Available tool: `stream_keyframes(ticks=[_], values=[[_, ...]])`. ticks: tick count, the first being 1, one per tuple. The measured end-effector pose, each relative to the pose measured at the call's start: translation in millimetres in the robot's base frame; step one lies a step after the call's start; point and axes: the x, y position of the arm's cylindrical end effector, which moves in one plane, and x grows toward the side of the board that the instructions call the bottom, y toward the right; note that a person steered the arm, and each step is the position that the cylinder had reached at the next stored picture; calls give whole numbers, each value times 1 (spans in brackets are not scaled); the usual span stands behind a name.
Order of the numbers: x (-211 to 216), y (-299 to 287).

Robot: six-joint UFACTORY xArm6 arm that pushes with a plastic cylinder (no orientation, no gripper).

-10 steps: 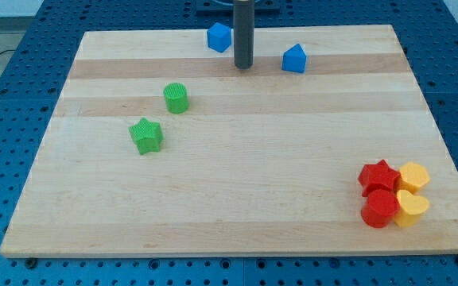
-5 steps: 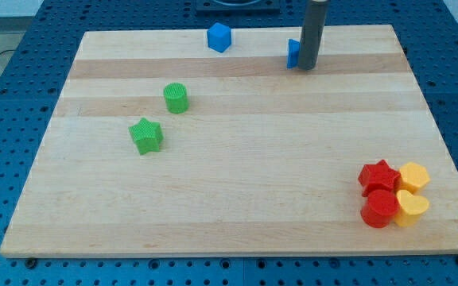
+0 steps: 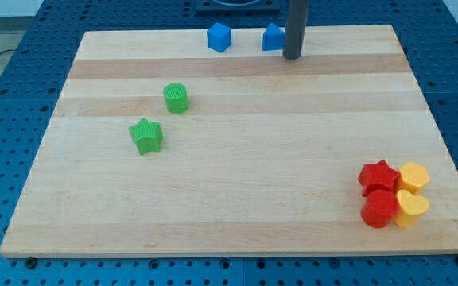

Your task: Push the blue triangle to the right of the blue cube

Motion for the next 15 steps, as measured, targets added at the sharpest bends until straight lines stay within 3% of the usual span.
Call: stream_keyframes(ticks=[1, 3, 6, 8, 10, 11, 13, 15], values=[[-22, -1], [-27, -29], [-45, 39], [-57, 4], [-51, -55], [-49, -60], [-12, -4], [-6, -45]])
